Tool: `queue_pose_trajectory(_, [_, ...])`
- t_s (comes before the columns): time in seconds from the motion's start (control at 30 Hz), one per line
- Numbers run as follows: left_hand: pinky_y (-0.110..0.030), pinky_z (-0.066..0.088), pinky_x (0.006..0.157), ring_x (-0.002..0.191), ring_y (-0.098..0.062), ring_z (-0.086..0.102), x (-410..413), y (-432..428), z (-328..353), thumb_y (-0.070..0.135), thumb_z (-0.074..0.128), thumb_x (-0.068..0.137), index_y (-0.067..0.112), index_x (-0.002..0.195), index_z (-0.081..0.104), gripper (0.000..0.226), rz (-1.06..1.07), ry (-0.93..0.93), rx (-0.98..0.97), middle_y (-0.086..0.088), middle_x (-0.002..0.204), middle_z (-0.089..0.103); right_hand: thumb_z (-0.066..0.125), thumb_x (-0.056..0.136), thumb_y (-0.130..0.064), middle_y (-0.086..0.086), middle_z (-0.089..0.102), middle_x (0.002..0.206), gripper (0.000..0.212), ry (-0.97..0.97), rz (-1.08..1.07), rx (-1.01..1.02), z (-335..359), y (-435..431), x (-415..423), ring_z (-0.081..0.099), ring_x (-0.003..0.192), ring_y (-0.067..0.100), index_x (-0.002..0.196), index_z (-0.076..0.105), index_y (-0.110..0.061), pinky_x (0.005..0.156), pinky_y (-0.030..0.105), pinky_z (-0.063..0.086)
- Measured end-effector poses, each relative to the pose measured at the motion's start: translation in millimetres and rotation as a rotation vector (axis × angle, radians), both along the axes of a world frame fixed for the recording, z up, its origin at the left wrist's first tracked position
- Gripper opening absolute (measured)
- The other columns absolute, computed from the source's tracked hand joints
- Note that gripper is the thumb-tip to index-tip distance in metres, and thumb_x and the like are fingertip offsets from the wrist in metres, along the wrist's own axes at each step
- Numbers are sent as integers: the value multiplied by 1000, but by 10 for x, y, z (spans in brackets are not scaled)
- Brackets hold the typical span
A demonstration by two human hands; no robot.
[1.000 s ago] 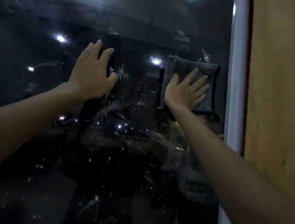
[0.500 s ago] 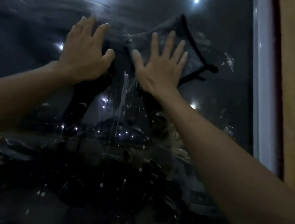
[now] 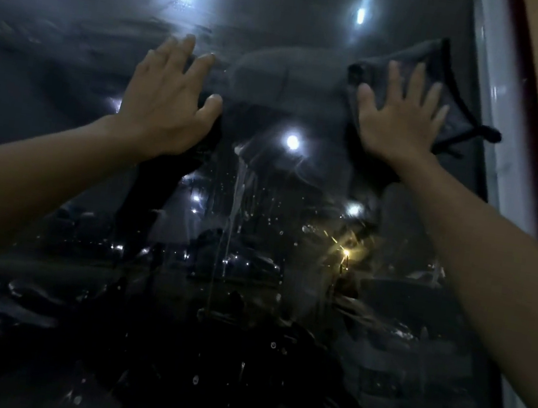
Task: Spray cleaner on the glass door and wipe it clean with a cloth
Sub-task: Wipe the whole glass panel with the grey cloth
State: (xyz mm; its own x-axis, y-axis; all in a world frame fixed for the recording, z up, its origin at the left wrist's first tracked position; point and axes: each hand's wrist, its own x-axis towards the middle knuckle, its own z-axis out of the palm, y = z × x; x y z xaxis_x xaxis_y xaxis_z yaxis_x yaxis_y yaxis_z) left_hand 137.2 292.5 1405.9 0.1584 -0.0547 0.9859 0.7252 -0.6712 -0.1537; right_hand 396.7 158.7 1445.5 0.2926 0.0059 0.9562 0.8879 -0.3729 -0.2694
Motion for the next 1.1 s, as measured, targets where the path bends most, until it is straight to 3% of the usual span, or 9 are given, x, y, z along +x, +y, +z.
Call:
queue_pose_trajectory(0.17, [-50, 18, 116, 141, -40, 20, -59, -42, 67, 46, 29, 82, 12, 144, 33, 70, -19, 15, 22, -23, 152, 24, 17, 93, -69, 6, -9, 163, 74, 119, 35, 53, 52, 95, -247, -11, 147, 40, 156, 5, -31, 116, 60, -7])
queue_pose_trajectory(0.23, [-49, 17, 116, 141, -39, 19, -87, -53, 105, 45, 28, 83, 13, 144, 31, 70, -42, -3, 12, -22, 153, 23, 16, 93, -69, 5, -8, 163, 73, 6, 41, 8, 38, 257, -559, -10, 147, 41, 155, 6, -32, 116, 60, -7])
queue_pose_trajectory(0.37, [-48, 13, 117, 143, -38, 16, -95, -51, 136, 44, 27, 83, 14, 146, 29, 69, -89, -45, -4, -21, 155, 20, 21, 95, -66, -2, -6, 164, 66, -416, 27, -196, -184, 577, -1133, -8, 149, 36, 154, 9, -38, 117, 56, -5])
queue_pose_trajectory(0.5, [-50, 17, 115, 141, -40, 19, -30, -13, 127, 46, 28, 85, 12, 145, 31, 69, -83, -48, 37, -22, 153, 23, 25, 96, -65, -6, -1, 164, 62, -545, 17, -275, -43, 432, -926, -3, 150, 30, 152, 12, -43, 119, 52, 0])
queue_pose_trajectory(0.57, [-51, 17, 115, 141, -39, 19, 27, -11, 127, 47, 27, 86, 13, 145, 31, 68, -82, -35, 30, -21, 153, 23, 28, 96, -64, -5, 1, 164, 63, -467, -2, -220, 77, 296, -685, 0, 150, 30, 152, 14, -42, 119, 51, 3])
queue_pose_trajectory(0.73, [-51, 20, 114, 138, -40, 24, 59, 63, 60, 48, 27, 85, 12, 142, 35, 68, -36, -4, 76, -22, 150, 29, 23, 95, -66, -1, -1, 164, 67, -58, -13, 9, 25, 35, -29, -1, 149, 34, 154, 11, -37, 118, 55, 0])
queue_pose_trajectory(0.9, [-49, 16, 115, 141, -38, 20, -59, 124, 51, 48, 28, 85, 13, 143, 32, 68, 3, 6, 66, -21, 153, 24, 15, 94, -69, 1, -7, 164, 72, 126, 44, 90, 25, 165, -275, -10, 147, 40, 155, 5, -33, 115, 61, -7])
queue_pose_trajectory(0.97, [-48, 15, 115, 142, -37, 19, -105, 99, 65, 47, 29, 85, 12, 145, 30, 69, -7, 12, 59, -20, 154, 22, 14, 94, -68, -1, -7, 164, 70, 36, 52, 43, 1, 297, -571, -10, 147, 41, 155, 6, -34, 115, 61, -7])
queue_pose_trajectory(1.1, [-45, 16, 115, 143, -34, 19, -171, 98, 70, 46, 30, 84, 10, 147, 27, 73, -38, -17, 34, -19, 155, 22, 19, 97, -64, -6, -4, 164, 63, -423, 23, -181, -218, 588, -1109, -8, 148, 37, 154, 9, -39, 116, 58, -4])
